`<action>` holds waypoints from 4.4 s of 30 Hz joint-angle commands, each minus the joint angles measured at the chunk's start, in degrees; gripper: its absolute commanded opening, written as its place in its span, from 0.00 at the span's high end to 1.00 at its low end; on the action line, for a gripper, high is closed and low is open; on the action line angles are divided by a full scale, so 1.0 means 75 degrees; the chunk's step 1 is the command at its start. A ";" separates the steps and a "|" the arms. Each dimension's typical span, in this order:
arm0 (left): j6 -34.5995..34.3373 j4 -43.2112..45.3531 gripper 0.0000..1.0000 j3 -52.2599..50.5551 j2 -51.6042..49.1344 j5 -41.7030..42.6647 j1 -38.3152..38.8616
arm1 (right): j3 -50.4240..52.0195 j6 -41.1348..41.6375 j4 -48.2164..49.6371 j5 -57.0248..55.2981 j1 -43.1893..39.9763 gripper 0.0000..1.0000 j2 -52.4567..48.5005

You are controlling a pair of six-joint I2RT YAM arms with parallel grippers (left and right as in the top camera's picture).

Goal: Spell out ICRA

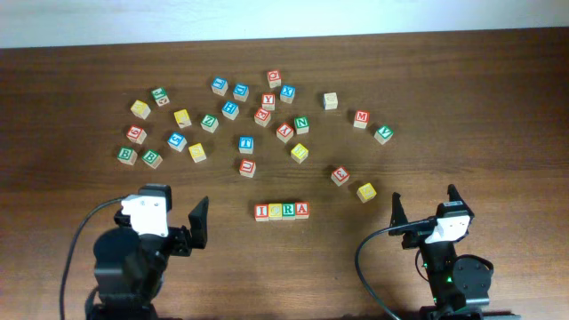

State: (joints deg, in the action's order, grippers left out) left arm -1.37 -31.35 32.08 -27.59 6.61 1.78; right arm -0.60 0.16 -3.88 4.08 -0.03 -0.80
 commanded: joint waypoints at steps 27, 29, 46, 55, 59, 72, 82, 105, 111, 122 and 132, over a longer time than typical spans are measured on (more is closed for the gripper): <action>-0.0659 0.3605 0.01 -0.4208 0.3643 -0.1259 -0.0198 | 0.0038 0.0009 -0.0050 0.0020 -0.0050 0.02 0.0079; -0.0673 0.3561 0.01 -0.4208 0.3643 -0.1230 -0.0198 | 0.0038 0.0009 -0.0052 0.0020 -0.0050 0.02 0.0079; 0.0134 0.3506 0.01 -0.4208 0.3643 -0.0883 -0.0189 | 0.0038 0.0009 -0.0052 0.0020 -0.0050 0.02 0.0079; 0.0131 0.3538 0.01 -0.4208 0.3640 -0.0883 -0.0189 | 0.0038 0.0009 -0.0052 0.0020 -0.0050 0.02 0.0079; 0.0131 0.3538 0.01 -0.4208 0.3640 -0.0883 -0.0189 | 0.0038 0.0009 -0.0052 0.0020 -0.0050 0.02 0.0079; 0.0131 0.3538 0.01 -0.4208 0.3640 -0.0880 -0.0189 | 0.0038 0.0009 -0.0052 0.0020 -0.0050 0.02 0.0082; 0.0131 0.3538 0.01 -0.4208 0.3640 -0.0880 -0.0189 | 0.0038 0.0009 -0.0055 -0.0032 -0.0050 0.02 0.0082; 0.0131 0.3538 0.01 -0.4208 0.3640 -0.0880 -0.0189 | 0.0038 0.0009 -0.0050 0.0017 -0.0050 0.02 0.0082; 0.0131 0.3538 0.01 -0.4208 0.3640 -0.0880 -0.0189 | 0.0038 0.0009 -0.0052 0.0017 -0.0050 0.02 0.0082; 0.0131 0.3538 0.01 -0.4208 0.3640 -0.0880 -0.0189 | 0.0038 0.0009 -0.0050 0.0017 -0.0050 0.02 0.0082; 0.0131 0.3538 0.01 -0.4208 0.3640 -0.0883 -0.0189 | 0.0038 0.0009 -0.0050 0.0017 -0.0050 0.02 0.0082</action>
State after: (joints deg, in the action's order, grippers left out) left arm -1.28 -4.69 0.78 -0.78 -0.67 0.67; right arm -0.60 0.16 -3.88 4.08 -0.03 -0.80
